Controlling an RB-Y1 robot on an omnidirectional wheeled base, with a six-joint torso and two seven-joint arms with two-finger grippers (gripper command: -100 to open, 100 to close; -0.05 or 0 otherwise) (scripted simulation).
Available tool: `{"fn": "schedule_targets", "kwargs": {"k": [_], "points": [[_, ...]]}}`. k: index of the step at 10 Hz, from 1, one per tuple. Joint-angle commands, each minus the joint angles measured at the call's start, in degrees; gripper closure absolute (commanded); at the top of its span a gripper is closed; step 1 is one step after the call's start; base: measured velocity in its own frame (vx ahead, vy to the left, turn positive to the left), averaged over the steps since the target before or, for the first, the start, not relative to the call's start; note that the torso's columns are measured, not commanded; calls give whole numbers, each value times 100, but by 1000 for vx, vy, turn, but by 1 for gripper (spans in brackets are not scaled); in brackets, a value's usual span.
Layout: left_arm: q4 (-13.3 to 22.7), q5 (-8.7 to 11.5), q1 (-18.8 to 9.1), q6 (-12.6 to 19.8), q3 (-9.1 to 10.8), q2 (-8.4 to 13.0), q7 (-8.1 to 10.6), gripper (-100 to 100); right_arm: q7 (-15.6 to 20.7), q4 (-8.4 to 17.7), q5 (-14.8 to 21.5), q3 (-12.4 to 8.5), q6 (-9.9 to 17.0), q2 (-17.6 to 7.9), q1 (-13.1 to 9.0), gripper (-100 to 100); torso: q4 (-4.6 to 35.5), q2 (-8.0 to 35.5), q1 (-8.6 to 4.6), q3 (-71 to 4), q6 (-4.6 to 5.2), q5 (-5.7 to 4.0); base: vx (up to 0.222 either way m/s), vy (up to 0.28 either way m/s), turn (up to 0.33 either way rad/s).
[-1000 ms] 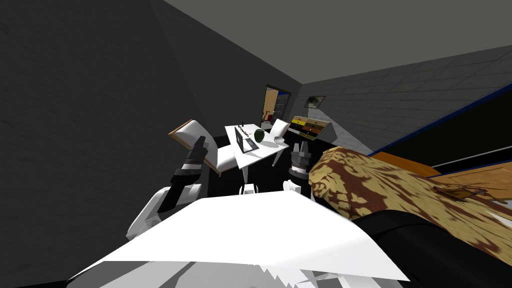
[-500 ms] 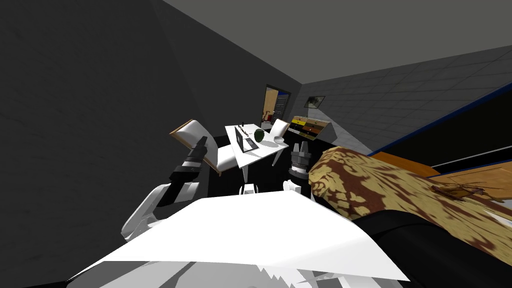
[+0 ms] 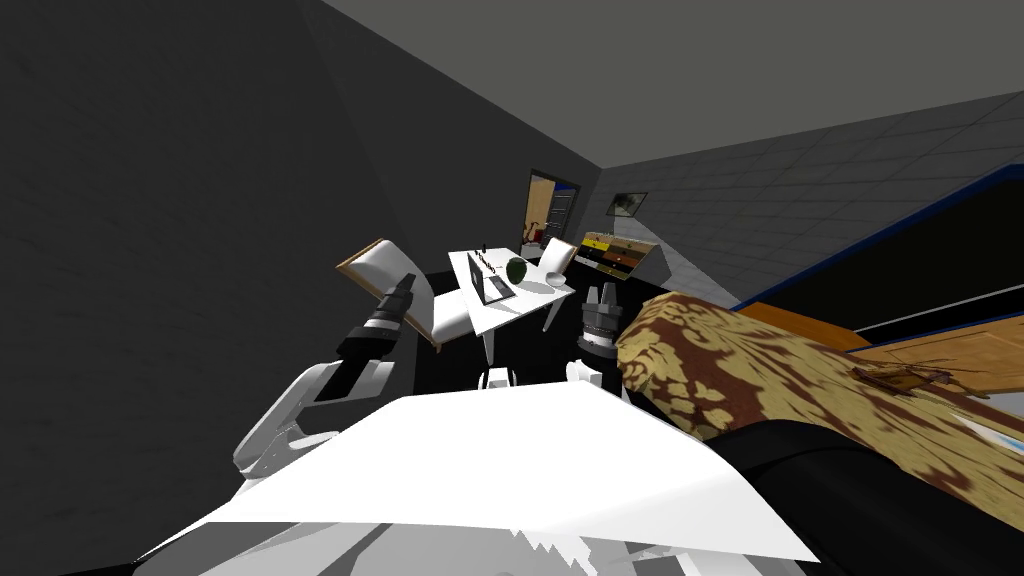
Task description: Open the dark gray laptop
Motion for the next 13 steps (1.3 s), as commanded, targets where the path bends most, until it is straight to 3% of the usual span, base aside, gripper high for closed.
{"fn": "schedule_targets", "kwargs": {"k": [1, 6, 13], "points": [[77, -75, -102, 347, 38, 140, 15, -100, 0, 0, 0, 0, 0, 0, 0, 0, 0, 1, 0, 1, 0, 0, 12, -46, -41], [230, -78, -253, 946, 107, 358, -89, -100, 0, 0, 0, 0, 0, 0, 0, 0, 0, 0, -2, 0, 0, -1, 41, -78, -75], [561, 89, -463, 1799, 195, 559, -440, -100, 0, 0, 0, 1, 0, 1, 1, 0, 1, 4, 8, 2, -1, 3, 71, -119, -111]]}}
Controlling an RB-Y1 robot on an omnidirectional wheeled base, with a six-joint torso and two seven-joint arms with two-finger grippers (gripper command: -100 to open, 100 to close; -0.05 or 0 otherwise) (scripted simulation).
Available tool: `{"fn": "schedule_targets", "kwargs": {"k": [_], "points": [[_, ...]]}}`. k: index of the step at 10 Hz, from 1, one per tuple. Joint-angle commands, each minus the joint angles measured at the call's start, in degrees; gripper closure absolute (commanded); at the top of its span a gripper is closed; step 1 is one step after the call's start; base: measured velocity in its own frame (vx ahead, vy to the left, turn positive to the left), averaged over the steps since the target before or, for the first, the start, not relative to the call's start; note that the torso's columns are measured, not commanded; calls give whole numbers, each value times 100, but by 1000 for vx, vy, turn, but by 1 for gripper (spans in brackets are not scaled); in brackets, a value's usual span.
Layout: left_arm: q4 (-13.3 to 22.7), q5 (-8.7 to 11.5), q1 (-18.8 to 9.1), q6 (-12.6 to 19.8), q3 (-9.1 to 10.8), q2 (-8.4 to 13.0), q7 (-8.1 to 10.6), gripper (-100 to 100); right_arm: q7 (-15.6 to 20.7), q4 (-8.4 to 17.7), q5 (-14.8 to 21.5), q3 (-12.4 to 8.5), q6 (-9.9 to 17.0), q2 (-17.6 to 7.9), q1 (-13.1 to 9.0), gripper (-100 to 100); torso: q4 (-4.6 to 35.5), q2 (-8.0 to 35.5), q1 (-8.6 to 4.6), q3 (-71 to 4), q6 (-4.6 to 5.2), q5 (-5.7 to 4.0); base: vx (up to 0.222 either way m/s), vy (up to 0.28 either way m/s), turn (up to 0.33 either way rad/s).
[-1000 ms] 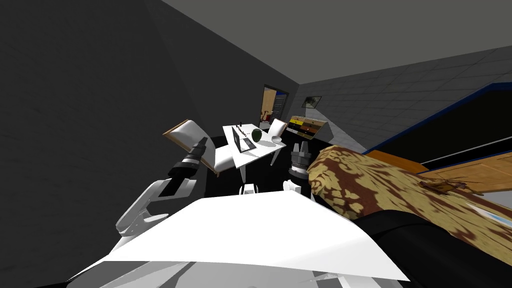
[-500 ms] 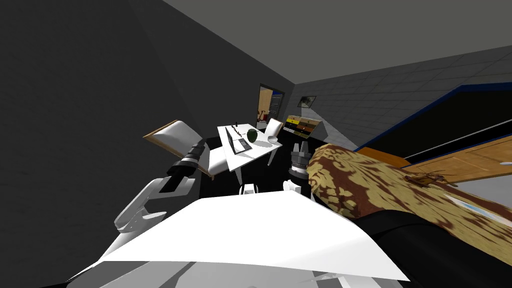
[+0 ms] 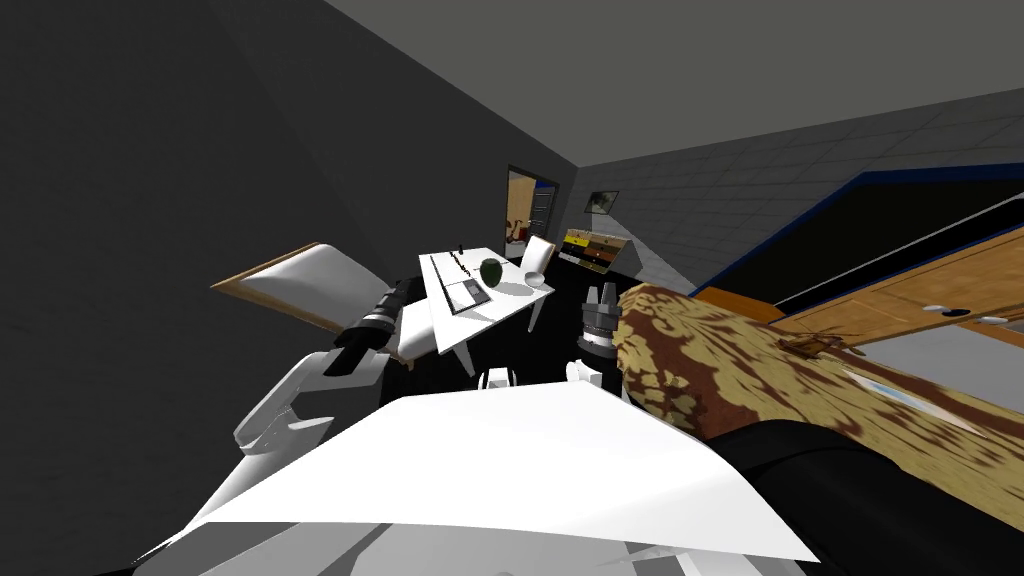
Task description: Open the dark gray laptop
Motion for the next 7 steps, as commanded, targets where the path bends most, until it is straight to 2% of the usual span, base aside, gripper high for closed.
{"fn": "schedule_targets", "kwargs": {"k": [1, 6, 7], "points": [[137, 75, -74, 309, 30, 77, -152, -100, 0, 0, 0, 0, 0, 0, 0, 0, -1, -3, -1, -2, 0, 0, 93, -103, -115], [364, 232, -191, 795, 75, 117, -424, -100, 0, 0, 0, 0, 0, 0, 0, 0, 0, -2, -3, -1, 1, 0, 81, -111, -110], [359, 205, -173, 700, 72, 115, -379, -100, 0, 0, 0, 0, 0, 0, 0, 0, -1, -3, -8, -2, 0, -2, 40, -50, -13]]}}
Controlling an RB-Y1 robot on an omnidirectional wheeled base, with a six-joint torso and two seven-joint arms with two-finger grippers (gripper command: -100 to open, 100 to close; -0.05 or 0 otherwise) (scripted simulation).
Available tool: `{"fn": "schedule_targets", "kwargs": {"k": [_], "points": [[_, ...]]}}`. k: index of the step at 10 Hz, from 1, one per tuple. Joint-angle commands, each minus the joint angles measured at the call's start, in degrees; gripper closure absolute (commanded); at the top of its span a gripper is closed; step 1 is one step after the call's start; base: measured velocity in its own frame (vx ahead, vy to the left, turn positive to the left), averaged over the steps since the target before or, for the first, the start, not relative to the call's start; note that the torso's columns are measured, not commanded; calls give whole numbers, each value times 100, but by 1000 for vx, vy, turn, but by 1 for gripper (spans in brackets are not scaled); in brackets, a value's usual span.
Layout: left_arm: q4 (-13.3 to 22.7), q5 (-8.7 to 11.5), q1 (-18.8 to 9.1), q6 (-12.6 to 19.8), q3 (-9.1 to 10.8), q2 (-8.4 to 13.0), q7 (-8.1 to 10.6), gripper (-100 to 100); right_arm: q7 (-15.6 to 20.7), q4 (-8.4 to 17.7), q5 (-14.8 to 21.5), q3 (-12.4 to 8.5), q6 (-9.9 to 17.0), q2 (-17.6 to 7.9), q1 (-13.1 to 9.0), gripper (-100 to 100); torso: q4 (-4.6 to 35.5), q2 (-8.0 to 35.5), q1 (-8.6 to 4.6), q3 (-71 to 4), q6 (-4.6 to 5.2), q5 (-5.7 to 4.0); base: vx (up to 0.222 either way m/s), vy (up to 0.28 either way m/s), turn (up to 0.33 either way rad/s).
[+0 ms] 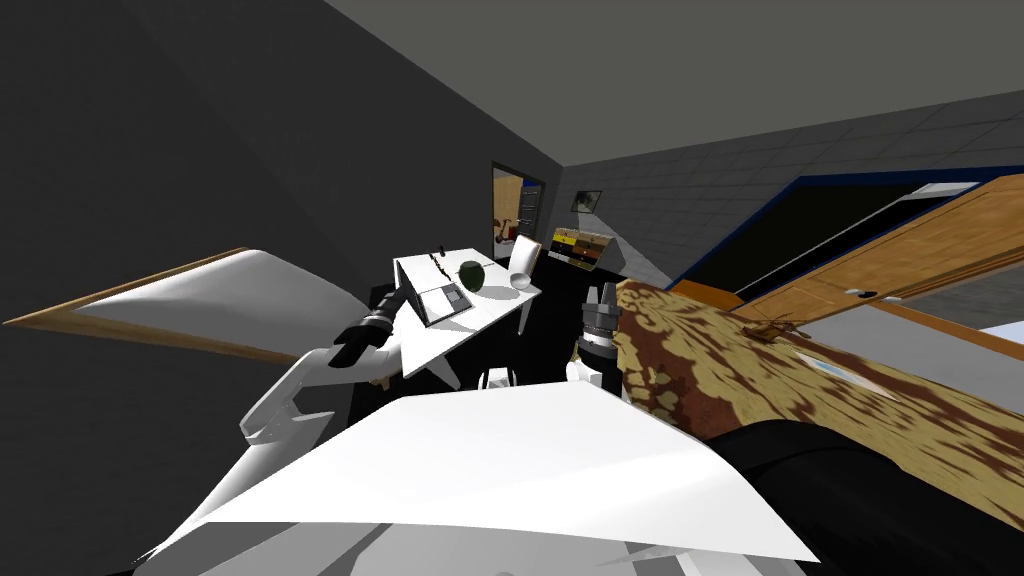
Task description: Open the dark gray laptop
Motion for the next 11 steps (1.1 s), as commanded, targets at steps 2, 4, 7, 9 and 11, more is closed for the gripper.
{"fn": "schedule_targets", "kwargs": {"k": [2, 4, 7, 9, 11], "points": [[7, 0, -3, 12, -2, -5, -13, 100, 0, 0, 0, -1, 0, -1, -1, 0, 7, 23, 26, 15, -1, 7, 8, -8, 0], [-189, -18, 171, 297, -27, 248, -154, 100, 0, 0, 0, -1, 0, -1, 0, 0, -9, -11, 12, -3, -5, 13, 62, -58, -33], [-478, -45, 438, 727, -62, 627, -365, 100, 0, 0, 0, -1, 0, 0, 0, 0, -27, -38, -8, -19, 27, 15, 75, -73, -25], [-671, -63, 615, 1014, -86, 880, -505, 100, 0, 0, 0, 0, 0, 0, 0, 0, -38, -57, -7, -31, 38, 22, 85, -81, -32], [-863, -81, 793, 1301, -110, 1132, -646, 100, 0, 0, 0, 0, 0, 0, 0, 0, -27, -40, 3, -20, 34, 23, 75, -73, -64]]}}
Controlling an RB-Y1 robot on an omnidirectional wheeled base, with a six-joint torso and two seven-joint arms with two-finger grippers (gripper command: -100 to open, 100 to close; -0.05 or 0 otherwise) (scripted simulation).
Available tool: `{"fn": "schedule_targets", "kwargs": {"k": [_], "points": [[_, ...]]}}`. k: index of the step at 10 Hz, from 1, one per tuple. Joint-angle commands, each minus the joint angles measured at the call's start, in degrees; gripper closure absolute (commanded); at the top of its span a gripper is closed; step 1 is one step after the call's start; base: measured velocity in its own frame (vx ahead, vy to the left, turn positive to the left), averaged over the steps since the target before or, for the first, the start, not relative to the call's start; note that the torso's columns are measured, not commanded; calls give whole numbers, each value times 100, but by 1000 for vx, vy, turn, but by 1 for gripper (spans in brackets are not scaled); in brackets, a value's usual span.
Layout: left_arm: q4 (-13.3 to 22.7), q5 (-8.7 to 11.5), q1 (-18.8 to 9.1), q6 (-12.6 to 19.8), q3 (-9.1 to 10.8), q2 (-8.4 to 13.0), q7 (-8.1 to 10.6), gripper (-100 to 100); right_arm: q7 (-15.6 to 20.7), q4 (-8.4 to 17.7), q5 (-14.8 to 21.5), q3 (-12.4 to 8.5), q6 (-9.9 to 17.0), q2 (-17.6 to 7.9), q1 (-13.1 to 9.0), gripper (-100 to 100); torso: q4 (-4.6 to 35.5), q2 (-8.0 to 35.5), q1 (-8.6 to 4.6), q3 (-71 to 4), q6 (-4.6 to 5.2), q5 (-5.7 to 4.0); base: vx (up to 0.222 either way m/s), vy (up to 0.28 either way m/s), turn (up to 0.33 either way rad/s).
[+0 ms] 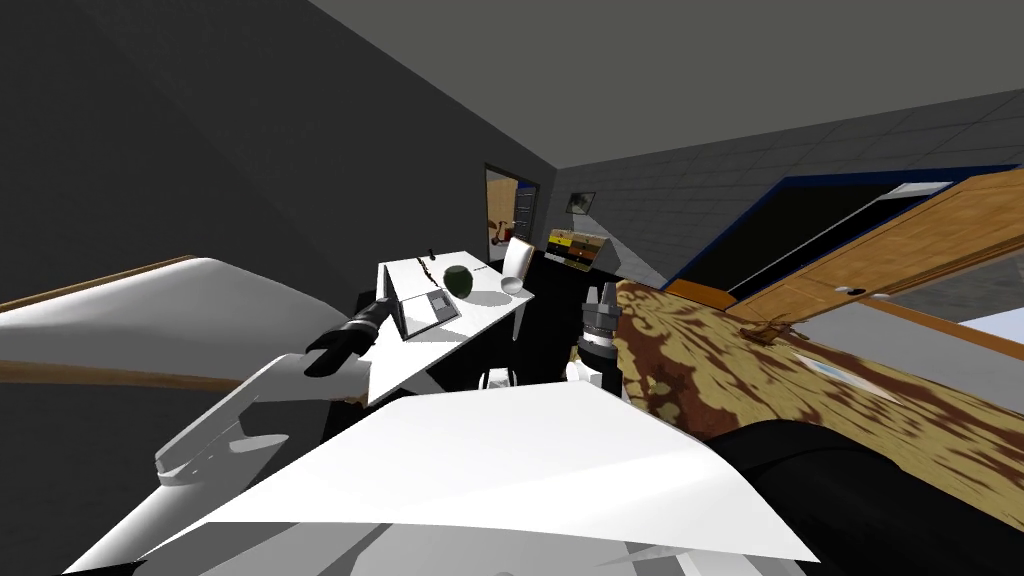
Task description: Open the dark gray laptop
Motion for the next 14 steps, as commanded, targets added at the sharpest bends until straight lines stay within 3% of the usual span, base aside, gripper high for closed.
{"fn": "schedule_targets", "kwargs": {"k": [1, 2, 3, 5, 8, 10, 11, 14], "points": [[-247, -11, 244, 390, -75, 320, -187, 100, 0, 0, 0, 0, 0, 0, 0, 0, 9, 9, -3, 5, -7, -7, 90, -74, -43], [-210, -16, 197, 305, -43, 246, -145, 100, 0, 0, 0, 0, 0, 0, 0, 0, 13, 14, 1, 9, -12, -8, 37, -37, -4], [-200, -120, 354, 452, -108, 407, -329, 100, 0, 0, 0, 0, 0, 0, 0, 0, 24, 37, 22, 20, -25, -8, 56, -72, -60], [-180, -220, 501, 570, -166, 556, -493, 100, 0, 0, 0, 0, 0, 0, 0, 0, 10, 18, 11, 11, -32, -3, 104, -108, -34], [-129, -471, 867, 866, -311, 928, -904, 100, 0, 0, 0, 0, 0, 1, 1, 0, 4, 13, 18, 9, -35, 4, 137, -139, -44], [-160, -464, 789, 914, -320, 908, -902, 100, 0, -1, 0, 0, 0, 0, 1, 0, 18, 34, 22, 18, -28, -4, 67, -83, -10], [118, -670, 839, 923, -413, 951, -1071, 100, 0, 0, 0, -1, 0, -1, 0, 0, 36, 67, 39, 37, -33, -8, 51, -69, -110], [534, -970, 894, 927, -541, 1015, -1302, 100, 0, 0, 0, 0, 0, 0, 0, 0, 27, 43, 5, 23, -40, -16, 42, -105, -63]]}}
